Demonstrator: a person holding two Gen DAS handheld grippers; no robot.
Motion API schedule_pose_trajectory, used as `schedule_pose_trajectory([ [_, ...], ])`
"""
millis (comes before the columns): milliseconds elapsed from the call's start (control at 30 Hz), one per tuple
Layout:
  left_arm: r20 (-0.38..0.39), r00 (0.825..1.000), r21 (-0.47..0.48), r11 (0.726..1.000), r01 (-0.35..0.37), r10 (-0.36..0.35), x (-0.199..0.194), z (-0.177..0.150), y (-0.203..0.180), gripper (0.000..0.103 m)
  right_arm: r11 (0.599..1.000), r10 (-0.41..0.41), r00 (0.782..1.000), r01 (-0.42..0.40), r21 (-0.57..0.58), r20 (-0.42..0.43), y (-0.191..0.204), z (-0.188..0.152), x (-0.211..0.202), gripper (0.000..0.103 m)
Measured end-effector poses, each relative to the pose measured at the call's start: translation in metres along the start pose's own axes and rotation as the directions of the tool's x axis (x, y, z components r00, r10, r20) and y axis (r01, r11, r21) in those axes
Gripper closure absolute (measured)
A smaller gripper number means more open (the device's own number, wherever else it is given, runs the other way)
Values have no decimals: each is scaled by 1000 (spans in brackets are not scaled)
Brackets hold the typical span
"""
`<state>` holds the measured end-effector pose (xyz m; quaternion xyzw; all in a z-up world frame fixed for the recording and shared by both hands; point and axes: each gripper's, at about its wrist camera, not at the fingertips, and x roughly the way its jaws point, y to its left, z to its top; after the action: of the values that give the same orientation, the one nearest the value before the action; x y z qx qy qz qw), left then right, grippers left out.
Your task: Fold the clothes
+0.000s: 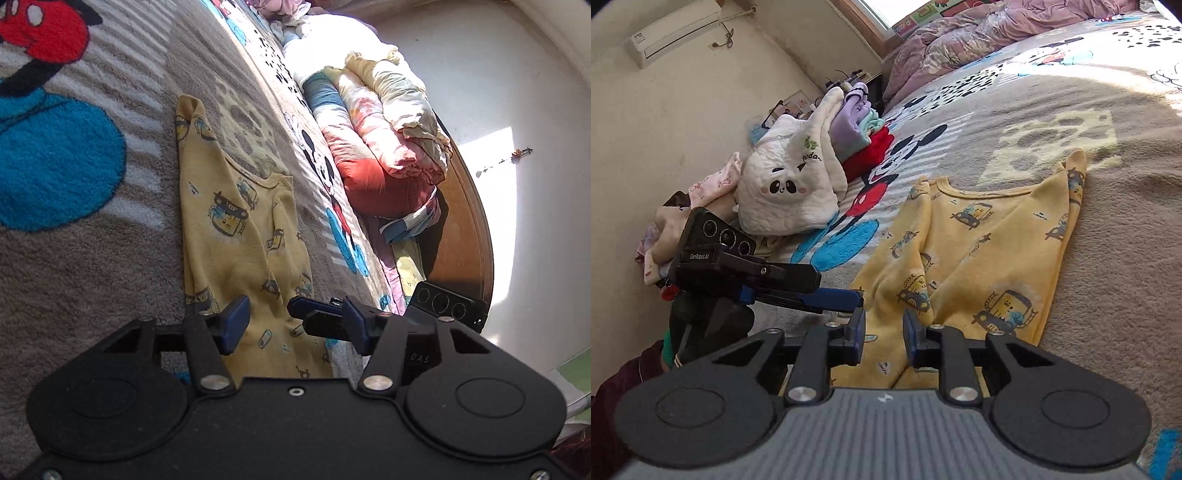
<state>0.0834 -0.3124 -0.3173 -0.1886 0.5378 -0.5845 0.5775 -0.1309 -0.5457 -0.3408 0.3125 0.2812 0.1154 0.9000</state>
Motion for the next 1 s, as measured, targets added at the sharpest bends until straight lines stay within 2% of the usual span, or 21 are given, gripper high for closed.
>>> schedule_pose_trajectory([
  [33,-5,999,-19,999,-38,38,3,0,7,52,1000,-17,1000,17,25,-5,-7,-1,2,79],
  [67,-8,999,-30,998,-47,47,5,0,13,66,998,-34,999,35,50,-12,-14,-2,4,78],
  [100,-9,999,-30,999,-45,44,3,1,12,68,996,-52,998,53,75,-18,-22,-3,6,86],
  [167,-12,999,-32,999,-40,39,0,3,11,60,984,-45,999,48,169,-22,-40,-5,8,103],
  [233,4,1000,-12,1000,-29,29,-7,6,5,48,981,-25,999,31,189,-32,-42,-1,4,102],
  [333,64,996,22,998,-59,58,-19,21,3,48,987,15,999,-20,160,36,-38,10,-15,74],
  [367,86,994,25,997,-76,73,-22,28,5,48,987,2,997,-14,157,73,-41,18,-24,64],
  [467,148,982,31,992,-123,117,-30,50,12,47,982,-95,984,69,176,148,-62,37,-37,63],
  [567,156,976,29,987,-159,153,-20,69,23,47,965,-184,964,140,223,191,-86,51,-39,55],
  [633,142,977,14,986,-164,160,-8,77,33,47,958,-207,962,162,238,178,-99,57,-33,55],
  [800,153,975,36,985,-169,162,2,101,40,47,957,-193,971,155,245,139,-114,64,-13,54],
  [1000,116,985,70,988,-139,130,17,122,46,51,958,-153,979,114,263,131,-121,73,-6,52],
])
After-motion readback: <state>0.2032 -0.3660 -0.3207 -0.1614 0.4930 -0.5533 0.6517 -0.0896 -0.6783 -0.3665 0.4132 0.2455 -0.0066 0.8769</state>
